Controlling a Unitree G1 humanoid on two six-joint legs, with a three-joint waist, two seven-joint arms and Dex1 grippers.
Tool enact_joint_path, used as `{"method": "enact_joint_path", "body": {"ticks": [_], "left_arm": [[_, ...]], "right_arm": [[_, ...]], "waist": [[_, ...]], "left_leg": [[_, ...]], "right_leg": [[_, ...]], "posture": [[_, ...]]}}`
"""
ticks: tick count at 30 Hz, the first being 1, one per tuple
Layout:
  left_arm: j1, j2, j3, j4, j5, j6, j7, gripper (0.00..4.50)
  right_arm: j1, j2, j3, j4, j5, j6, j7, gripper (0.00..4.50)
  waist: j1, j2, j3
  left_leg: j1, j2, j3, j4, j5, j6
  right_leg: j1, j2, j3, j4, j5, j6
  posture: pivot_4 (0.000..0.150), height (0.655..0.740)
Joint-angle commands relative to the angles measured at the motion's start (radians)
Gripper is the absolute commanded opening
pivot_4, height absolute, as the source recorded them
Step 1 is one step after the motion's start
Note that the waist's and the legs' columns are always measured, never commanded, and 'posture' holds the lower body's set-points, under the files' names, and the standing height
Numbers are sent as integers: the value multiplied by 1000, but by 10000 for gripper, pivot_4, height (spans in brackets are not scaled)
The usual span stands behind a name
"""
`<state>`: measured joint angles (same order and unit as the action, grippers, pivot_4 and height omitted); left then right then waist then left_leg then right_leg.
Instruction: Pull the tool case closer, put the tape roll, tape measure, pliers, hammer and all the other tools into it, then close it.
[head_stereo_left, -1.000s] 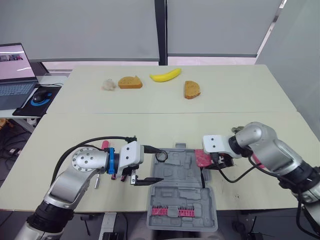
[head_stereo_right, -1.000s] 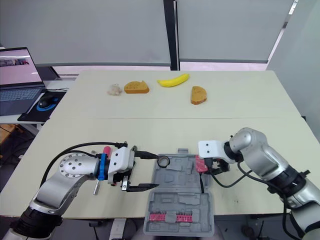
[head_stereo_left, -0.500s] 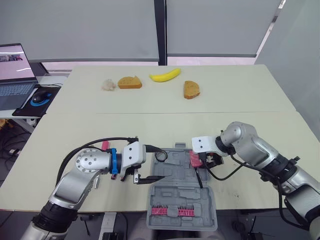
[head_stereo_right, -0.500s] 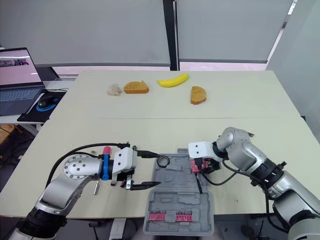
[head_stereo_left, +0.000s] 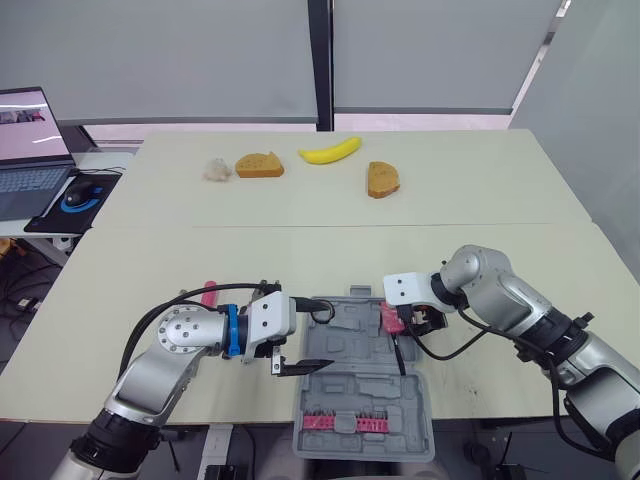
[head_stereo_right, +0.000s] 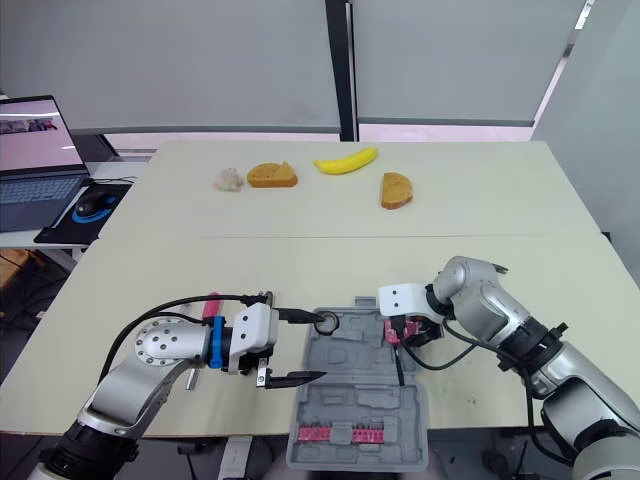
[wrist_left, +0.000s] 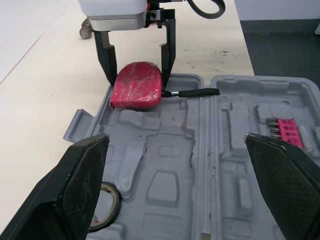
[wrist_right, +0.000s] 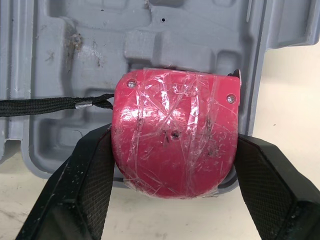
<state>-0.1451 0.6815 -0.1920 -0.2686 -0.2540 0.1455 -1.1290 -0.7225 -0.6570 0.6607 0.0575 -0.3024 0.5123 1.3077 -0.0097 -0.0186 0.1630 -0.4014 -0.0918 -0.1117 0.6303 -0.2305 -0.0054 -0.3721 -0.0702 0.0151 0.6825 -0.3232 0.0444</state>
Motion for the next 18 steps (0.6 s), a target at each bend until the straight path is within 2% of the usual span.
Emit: {"method": "enact_joint_path", "body": {"ticks": [1,4,5,8,18], "left_arm": [[9,-3,-3,-13,-16,-21,-12,45000],[20,-4,-6,-16,-19,-26,-17,45000],[25,-5,-6,-17,-20,-28,-19,45000],[36,-5,-5,-16,-21,-34,-24,45000],[53,-6,-1,-13,-25,-43,-25,45000]], "right_arm": [[-25,7,-10,-1,-15,-15,-1,32134],[-28,10,-17,-8,-14,-10,3,32134],[-30,11,-21,-16,-12,-3,6,37734],[-33,14,-32,-30,-10,9,3,44822],[-14,-9,-127,-143,61,57,10,44822]], "waist": [[0,0,0],[-1,0,0],[-1,0,0],[-1,0,0],[-1,0,0]], "left_leg": [[0,0,0,0,0,0],[0,0,0,0,0,0],[0,0,0,0,0,0],[0,0,0,0,0,0],[0,0,0,0,0,0]], "right_leg": [[0,0,0,0,0,0],[0,0,0,0,0,0],[0,0,0,0,0,0],[0,0,0,0,0,0],[0,0,0,0,0,0]], "posture": [[1500,7400],[1500,7400],[1500,7400],[1500,7400],[1500,7400]]}}
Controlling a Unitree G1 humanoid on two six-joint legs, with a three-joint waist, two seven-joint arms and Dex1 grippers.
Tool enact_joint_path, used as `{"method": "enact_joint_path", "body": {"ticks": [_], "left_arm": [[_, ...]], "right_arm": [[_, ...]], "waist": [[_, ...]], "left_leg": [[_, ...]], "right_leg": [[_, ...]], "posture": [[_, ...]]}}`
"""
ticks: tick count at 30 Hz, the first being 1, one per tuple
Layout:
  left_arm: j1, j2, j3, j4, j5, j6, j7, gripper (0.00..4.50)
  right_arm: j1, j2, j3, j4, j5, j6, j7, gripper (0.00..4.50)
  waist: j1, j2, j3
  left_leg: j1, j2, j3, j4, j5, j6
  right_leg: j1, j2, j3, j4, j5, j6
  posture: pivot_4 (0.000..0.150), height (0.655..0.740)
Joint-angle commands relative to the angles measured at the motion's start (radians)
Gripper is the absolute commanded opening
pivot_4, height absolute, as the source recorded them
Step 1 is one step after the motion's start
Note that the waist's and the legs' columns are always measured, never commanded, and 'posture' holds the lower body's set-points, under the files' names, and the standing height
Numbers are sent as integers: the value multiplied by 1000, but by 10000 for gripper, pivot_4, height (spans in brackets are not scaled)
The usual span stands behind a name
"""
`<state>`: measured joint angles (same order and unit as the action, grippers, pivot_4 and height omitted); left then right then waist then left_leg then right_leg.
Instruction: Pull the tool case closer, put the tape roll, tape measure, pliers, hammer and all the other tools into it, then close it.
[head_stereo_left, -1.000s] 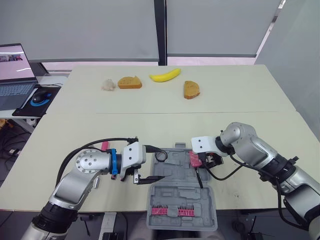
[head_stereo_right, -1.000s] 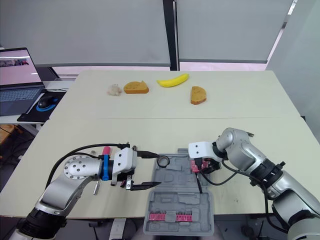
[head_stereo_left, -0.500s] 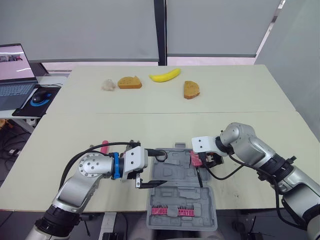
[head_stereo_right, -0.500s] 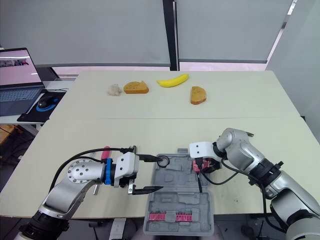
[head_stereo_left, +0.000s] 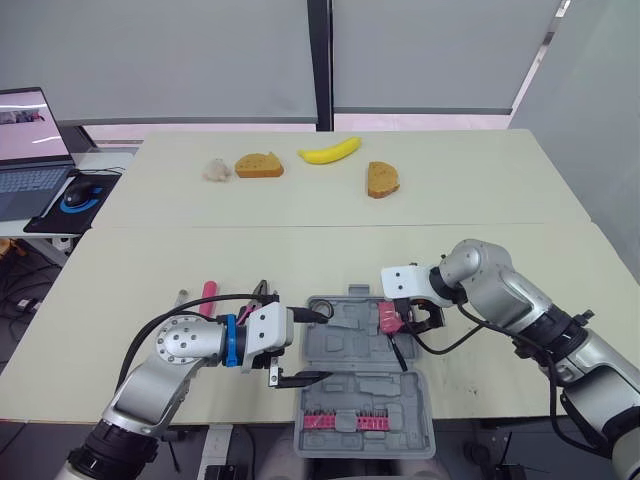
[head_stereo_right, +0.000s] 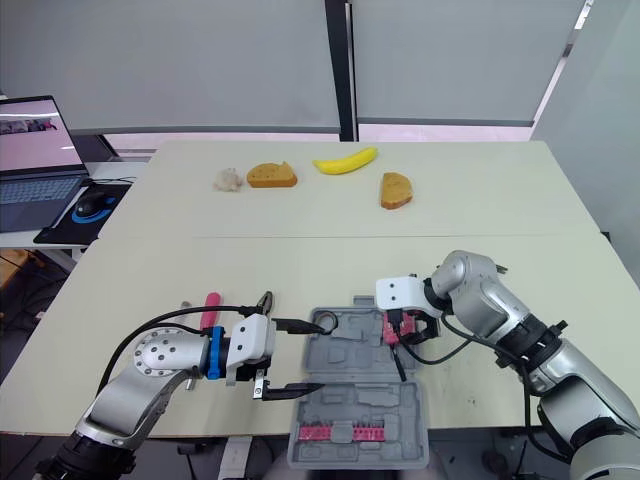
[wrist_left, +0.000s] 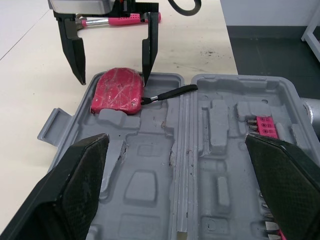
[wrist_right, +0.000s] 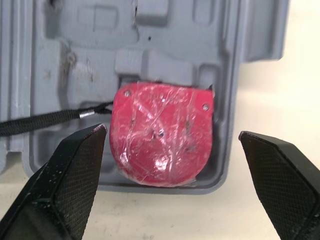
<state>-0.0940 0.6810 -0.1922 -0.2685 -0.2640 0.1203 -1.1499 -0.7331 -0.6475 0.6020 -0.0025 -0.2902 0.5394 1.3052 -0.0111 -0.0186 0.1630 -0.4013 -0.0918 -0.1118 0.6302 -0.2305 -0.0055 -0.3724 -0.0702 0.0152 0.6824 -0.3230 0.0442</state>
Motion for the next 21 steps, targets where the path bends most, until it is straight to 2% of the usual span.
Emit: {"method": "enact_joint_path", "body": {"ticks": [1,9,12,16,21], "left_arm": [[3,-5,2,-12,-17,-18,-3,45000],[-8,2,19,14,-28,-26,-10,45000],[-11,4,19,20,-30,-30,-14,45000],[-26,9,21,23,-32,-27,-25,45000],[-43,15,21,16,-36,-12,-30,45000]], "right_arm": [[9,-26,-94,-112,75,29,19,44822],[159,-71,-247,-229,214,-28,-30,44822],[202,-88,-259,-238,227,-66,-48,38781],[255,-84,-275,-247,252,-93,-90,26134],[283,-75,-273,-228,256,-123,-131,16011]], "waist": [[1,0,0],[5,0,0],[4,0,0],[3,0,0],[3,0,0]], "left_leg": [[0,0,0,0,0,0],[0,0,0,0,0,0],[0,0,0,0,0,0],[0,0,0,0,0,0],[0,0,0,0,0,0]], "right_leg": [[0,0,0,0,0,0],[1,0,0,0,0,0],[2,0,0,0,0,0],[3,0,0,0,0,0],[3,0,0,0,0,0]], "posture": [[1500,7400],[1500,7400],[1500,7400],[1500,7400],[1500,7400]]}}
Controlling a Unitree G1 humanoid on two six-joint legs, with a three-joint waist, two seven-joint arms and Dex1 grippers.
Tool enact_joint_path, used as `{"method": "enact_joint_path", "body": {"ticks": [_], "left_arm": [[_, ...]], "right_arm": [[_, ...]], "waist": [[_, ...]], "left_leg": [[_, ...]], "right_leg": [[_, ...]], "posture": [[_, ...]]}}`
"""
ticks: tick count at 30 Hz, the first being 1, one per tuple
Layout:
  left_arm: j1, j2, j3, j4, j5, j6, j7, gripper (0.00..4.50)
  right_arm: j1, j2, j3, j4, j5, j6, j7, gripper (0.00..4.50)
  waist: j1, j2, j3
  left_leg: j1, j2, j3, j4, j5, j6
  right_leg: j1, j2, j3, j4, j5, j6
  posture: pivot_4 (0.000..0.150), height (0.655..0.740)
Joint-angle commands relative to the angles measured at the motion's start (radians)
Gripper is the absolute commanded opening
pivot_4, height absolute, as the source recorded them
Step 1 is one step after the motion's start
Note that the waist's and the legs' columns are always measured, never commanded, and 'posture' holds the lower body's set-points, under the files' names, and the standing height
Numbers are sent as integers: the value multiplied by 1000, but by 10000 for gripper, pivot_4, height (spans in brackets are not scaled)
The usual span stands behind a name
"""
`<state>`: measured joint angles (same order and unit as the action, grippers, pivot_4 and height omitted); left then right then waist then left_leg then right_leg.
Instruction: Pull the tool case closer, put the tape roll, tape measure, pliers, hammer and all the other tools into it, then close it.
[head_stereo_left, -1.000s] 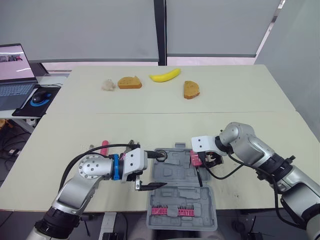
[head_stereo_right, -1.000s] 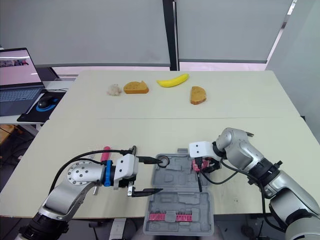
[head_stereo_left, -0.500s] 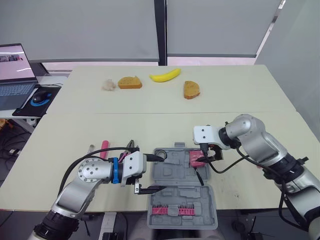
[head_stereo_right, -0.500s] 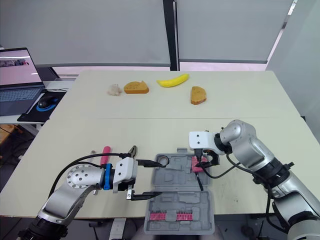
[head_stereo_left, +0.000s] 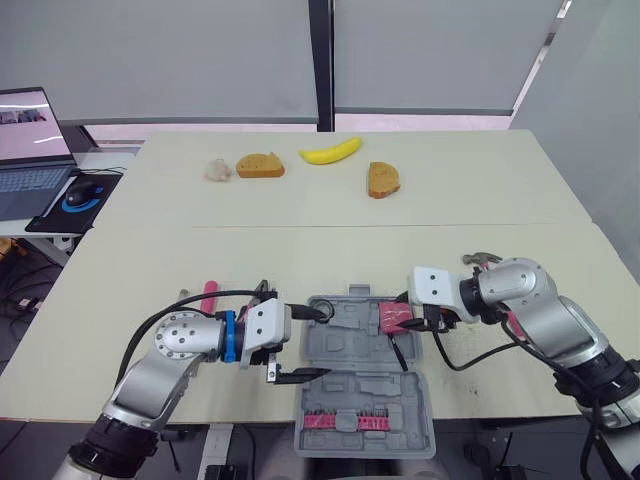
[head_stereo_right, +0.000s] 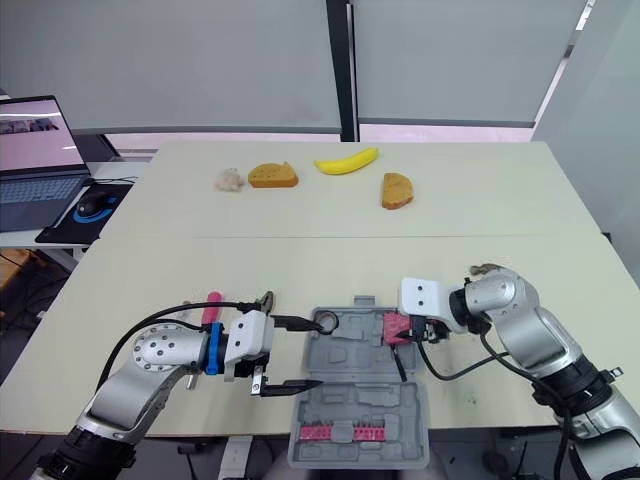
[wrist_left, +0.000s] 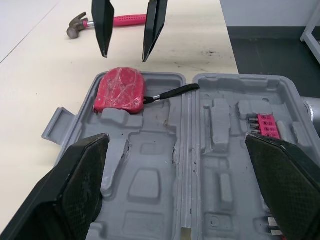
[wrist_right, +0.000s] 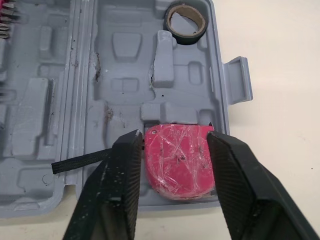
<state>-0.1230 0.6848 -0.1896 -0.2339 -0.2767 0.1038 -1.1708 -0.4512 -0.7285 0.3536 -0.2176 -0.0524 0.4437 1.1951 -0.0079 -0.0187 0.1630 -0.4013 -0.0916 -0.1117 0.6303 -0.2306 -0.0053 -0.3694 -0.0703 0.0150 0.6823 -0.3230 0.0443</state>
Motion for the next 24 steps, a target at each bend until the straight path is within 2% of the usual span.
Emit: {"method": "enact_joint_path", "body": {"ticks": [1,6,13,19,24], "left_arm": [[-16,12,19,-20,-24,7,-10,45000],[-29,14,19,-27,-32,23,-6,45000],[-55,14,18,-28,-41,40,-6,45000],[-61,24,19,-22,-41,36,-14,45000],[-62,29,19,-23,-42,34,-18,45000]], "right_arm": [[4,7,-24,-10,18,-34,-28,14111],[21,23,-31,34,26,-75,-64,14111],[76,42,-59,201,43,-275,-100,14111],[86,52,-51,294,38,-312,-110,14111],[75,73,-55,357,43,-266,-117,14111]], "waist": [[0,0,0],[0,0,0],[0,0,0],[-6,0,0],[-7,0,0]], "left_leg": [[0,0,0,0,0,0],[0,0,0,0,0,0],[0,0,0,0,0,0],[1,0,0,0,0,0],[1,0,0,0,0,0]], "right_leg": [[0,0,0,0,0,0],[0,0,0,0,0,0],[1,0,0,0,0,0],[1,0,0,0,0,0],[2,0,0,0,0,0]], "posture": [[1500,7400],[1500,7400],[1500,7400],[1500,7400],[1500,7400]]}}
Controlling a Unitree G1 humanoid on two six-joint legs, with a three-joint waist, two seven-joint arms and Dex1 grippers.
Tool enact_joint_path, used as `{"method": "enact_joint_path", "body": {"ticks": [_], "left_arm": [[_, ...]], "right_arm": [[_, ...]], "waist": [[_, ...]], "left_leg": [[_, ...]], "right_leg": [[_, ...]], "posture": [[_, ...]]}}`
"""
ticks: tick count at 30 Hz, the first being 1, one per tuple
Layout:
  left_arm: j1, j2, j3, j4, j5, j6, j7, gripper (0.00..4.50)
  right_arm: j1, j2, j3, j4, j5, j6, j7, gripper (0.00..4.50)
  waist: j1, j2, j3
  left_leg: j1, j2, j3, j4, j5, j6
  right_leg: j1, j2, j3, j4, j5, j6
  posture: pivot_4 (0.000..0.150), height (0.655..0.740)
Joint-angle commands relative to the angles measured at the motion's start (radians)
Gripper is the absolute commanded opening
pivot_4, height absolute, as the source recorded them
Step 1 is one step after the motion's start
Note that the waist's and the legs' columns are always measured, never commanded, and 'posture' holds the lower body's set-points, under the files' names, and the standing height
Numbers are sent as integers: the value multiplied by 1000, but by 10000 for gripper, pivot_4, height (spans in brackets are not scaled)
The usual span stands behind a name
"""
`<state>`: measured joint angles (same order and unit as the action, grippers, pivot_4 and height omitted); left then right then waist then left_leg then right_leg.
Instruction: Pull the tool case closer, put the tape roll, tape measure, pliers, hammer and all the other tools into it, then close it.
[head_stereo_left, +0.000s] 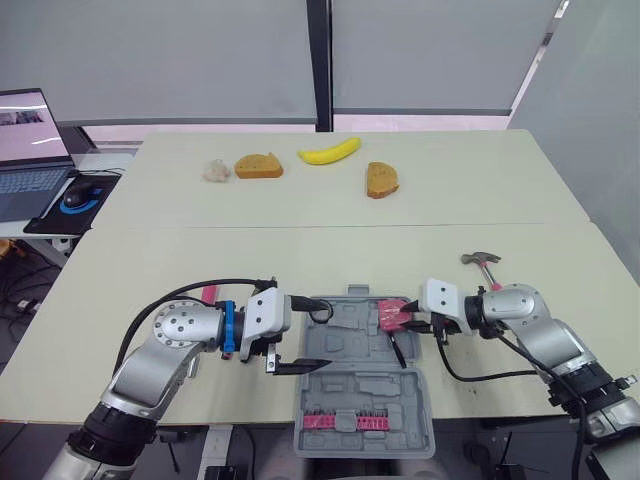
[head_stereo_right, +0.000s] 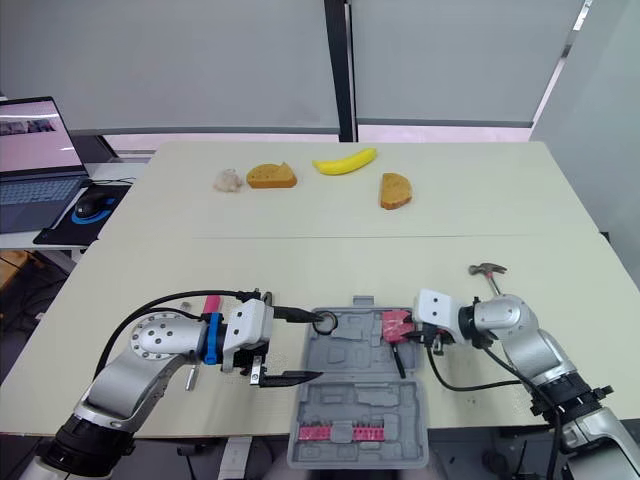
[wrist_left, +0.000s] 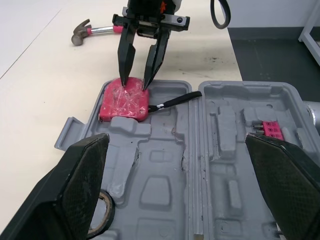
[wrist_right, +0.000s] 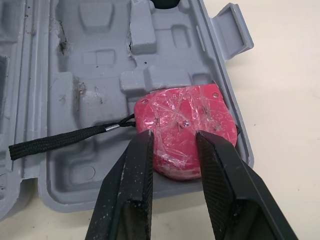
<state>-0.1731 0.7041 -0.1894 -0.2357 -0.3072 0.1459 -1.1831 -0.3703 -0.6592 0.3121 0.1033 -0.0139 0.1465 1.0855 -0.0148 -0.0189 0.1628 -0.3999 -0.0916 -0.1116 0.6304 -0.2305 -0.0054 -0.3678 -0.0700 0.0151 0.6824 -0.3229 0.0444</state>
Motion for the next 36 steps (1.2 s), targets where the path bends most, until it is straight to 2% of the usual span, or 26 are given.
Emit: {"method": "enact_joint_path", "body": {"ticks": [1,6,11,15,23,27,30,36], "left_arm": [[-13,10,20,-19,-12,-9,-8,45000],[-7,14,22,-21,-9,-14,-13,45000],[-3,19,26,-21,-10,-18,-10,45000],[5,19,36,-9,-12,-29,-7,45000],[13,0,139,86,-47,-90,14,45000],[30,38,241,154,-84,-55,26,45000],[41,49,308,199,-95,-28,64,45000],[141,14,574,349,-119,-7,291,45000]], "right_arm": [[-12,6,-10,52,-1,36,-7,14111],[-38,31,14,111,-14,105,-4,14111],[-59,29,70,177,-82,74,-5,14111],[-72,49,77,188,-81,59,-8,14111],[-74,75,-16,51,-15,15,-38,14111],[-52,51,-126,-148,47,69,-87,14111],[-3,26,-207,-272,88,135,-124,14111],[293,-39,-531,-465,123,186,-258,14111]], "waist": [[0,0,0],[-2,0,-1],[-3,-1,-2],[-3,-3,-4],[-13,-3,-4],[-16,-1,-3],[-13,-1,-3],[6,-1,-3]], "left_leg": [[0,0,0,0,0,0],[2,0,0,0,0,0],[3,0,0,0,0,0],[5,0,-1,0,0,0],[7,1,-1,0,0,0],[-1,0,0,0,0,0],[-1,0,-1,0,0,0],[-1,-1,0,-1,0,0]], "right_leg": [[0,0,0,0,0,0],[0,0,0,0,0,0],[0,0,0,0,0,0],[0,0,0,0,0,0],[3,1,0,0,0,0],[-3,0,1,2,0,0],[-4,0,0,0,0,0],[-4,-1,1,-2,0,0]], "posture": [[1500,7400],[1500,7400],[1500,7400],[1500,7400],[1500,7400],[1500,7400],[1500,7400],[1500,7400]]}}
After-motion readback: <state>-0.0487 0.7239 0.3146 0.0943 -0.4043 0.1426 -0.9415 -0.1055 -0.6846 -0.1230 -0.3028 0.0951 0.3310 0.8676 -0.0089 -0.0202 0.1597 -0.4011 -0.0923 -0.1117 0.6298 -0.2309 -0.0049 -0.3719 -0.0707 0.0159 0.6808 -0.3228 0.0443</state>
